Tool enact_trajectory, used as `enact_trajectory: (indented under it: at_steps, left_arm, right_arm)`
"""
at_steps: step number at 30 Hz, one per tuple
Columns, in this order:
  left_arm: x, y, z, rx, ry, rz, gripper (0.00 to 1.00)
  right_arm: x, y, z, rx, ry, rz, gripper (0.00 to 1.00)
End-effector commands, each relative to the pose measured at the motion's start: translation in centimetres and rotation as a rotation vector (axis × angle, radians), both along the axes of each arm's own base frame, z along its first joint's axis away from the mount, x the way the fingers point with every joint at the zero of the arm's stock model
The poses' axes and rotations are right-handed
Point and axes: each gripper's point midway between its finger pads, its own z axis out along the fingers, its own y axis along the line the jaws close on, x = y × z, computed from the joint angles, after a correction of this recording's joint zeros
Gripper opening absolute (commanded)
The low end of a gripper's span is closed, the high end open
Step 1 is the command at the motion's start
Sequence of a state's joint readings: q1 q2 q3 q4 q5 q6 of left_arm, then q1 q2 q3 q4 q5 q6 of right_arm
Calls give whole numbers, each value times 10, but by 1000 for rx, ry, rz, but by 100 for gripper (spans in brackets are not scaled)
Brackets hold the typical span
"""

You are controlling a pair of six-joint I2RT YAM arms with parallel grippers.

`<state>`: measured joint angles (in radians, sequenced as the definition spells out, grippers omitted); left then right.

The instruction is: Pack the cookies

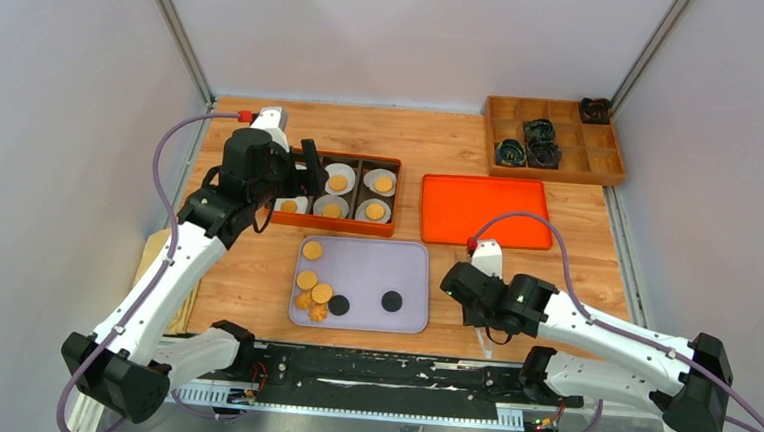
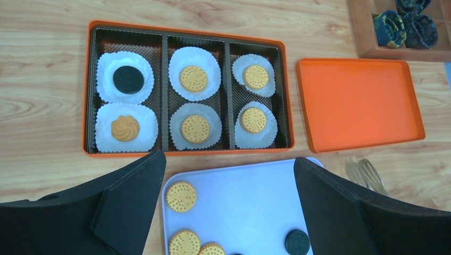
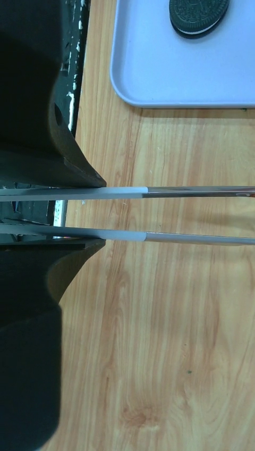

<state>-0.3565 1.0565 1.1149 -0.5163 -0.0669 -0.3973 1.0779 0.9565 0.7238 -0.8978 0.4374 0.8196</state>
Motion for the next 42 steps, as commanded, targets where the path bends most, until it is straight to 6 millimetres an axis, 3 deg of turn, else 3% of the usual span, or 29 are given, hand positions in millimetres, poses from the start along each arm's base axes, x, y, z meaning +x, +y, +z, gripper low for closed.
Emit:
enact_trajectory:
  at_steps: [1, 9, 12, 17, 19, 24, 31, 35, 38, 42]
  left_arm:
    - [-1, -4, -1, -17, -8, -21, 97]
    - [-1, -6, -6, -25, -5, -28, 97]
    - [0, -8, -11, -28, 3, -34, 97]
    - [-1, -8, -15, -25, 10, -36, 97]
    - [-2, -6, -13, -21, 1, -32, 98]
    - [-4, -5, -10, -10, -6, -41, 99]
    - [-4, -11, -2, -43, -28, -60, 100]
    - [-3, -16, -3, -53, -19, -81, 100]
    - [-2, -15, -8, -43, -7, -77, 100]
    - [-3, -14, -12, -42, -4, -77, 100]
  right_arm:
    - [1, -6, -6, 1, -21, -89, 2]
    - [-7, -9, -39, -49, 42, -96, 38]
    - [-8, -12, -55, -100, 67, -109, 41]
    - [-8, -3, -69, -155, 117, -97, 37]
    - [-6, -2, -72, -179, 121, -96, 41]
    - [-1, 6, -56, -153, 100, -76, 58]
    - [20, 21, 16, -12, -55, -41, 64]
    - [33, 21, 42, 1, -143, -22, 67]
    - [34, 17, 36, -36, -120, -25, 65]
    - [23, 9, 2, -97, -38, -52, 59]
